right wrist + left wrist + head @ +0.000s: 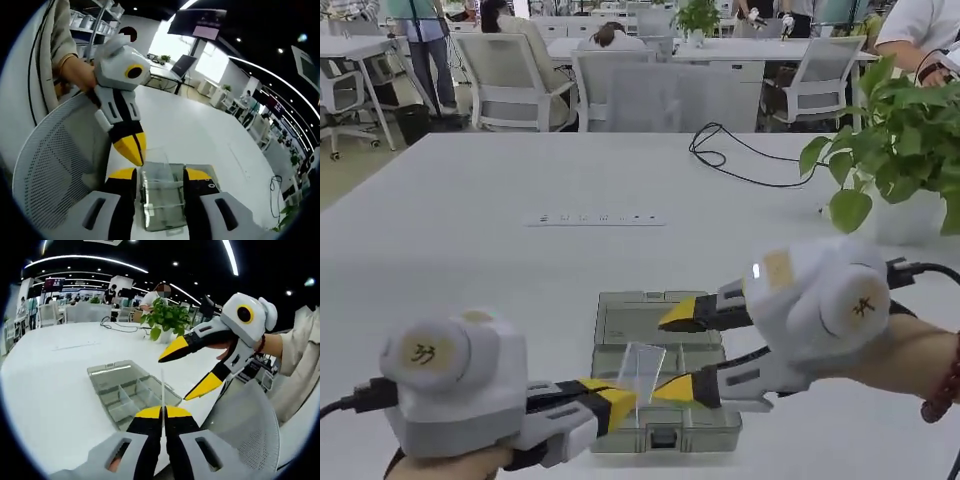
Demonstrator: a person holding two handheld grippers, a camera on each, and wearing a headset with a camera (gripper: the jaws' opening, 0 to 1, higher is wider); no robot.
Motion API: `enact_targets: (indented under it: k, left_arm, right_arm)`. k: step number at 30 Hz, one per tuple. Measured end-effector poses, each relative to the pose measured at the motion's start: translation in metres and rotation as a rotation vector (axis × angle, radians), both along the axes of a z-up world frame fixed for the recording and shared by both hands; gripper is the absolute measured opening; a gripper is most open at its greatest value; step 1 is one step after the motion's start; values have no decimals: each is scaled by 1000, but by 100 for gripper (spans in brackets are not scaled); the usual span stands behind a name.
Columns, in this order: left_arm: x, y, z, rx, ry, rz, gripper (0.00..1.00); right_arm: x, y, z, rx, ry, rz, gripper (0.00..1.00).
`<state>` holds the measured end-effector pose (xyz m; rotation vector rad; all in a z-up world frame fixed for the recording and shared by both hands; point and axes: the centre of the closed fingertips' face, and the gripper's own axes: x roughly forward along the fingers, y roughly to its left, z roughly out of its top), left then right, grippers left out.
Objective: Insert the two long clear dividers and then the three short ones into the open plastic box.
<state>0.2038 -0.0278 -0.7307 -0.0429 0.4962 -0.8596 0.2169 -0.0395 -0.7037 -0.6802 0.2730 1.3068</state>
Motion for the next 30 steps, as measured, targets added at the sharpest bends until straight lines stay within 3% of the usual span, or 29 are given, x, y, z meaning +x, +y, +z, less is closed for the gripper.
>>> enact_targets:
  k: [3, 6, 9, 12, 18, 19, 22, 23, 27, 30]
  left_arm:
    - [-2, 1, -3, 71, -44, -42, 0]
    - [-5, -1, -3, 94, -70, -71, 0]
    - [-7, -2, -1, 87, -78, -96, 0]
    - [-11, -2, -5, 150, -115, -144, 0]
    - [-19, -7, -8, 199, -149, -219, 0]
    - [-22, -9, -8, 224, -178, -259, 0]
    - [-26, -14, -5, 192, -178, -279, 0]
    - [-27, -14, -4, 204, -199, -292, 0]
    - [-33, -19, -5, 233, -225, -352, 0]
    - [-36, -21, -3, 231, -239, -380, 0]
  right_arm:
    - [-4, 1, -1, 2, 15, 13, 37]
    - [-8, 1, -2, -1, 34, 28, 35]
    - [-12, 1, -4, -8, 52, 46, 34]
    - [-16, 1, -6, -26, 57, 77, 32]
    - [-26, 0, -12, -46, 98, 129, 29]
    - [-29, 1, -13, -50, 108, 144, 28]
    - [-33, -1, -15, -65, 126, 171, 26]
    - [-35, -1, -16, -68, 134, 184, 25]
    - [-39, -2, -17, -86, 148, 223, 20]
    - [-42, -3, -19, -101, 155, 245, 17]
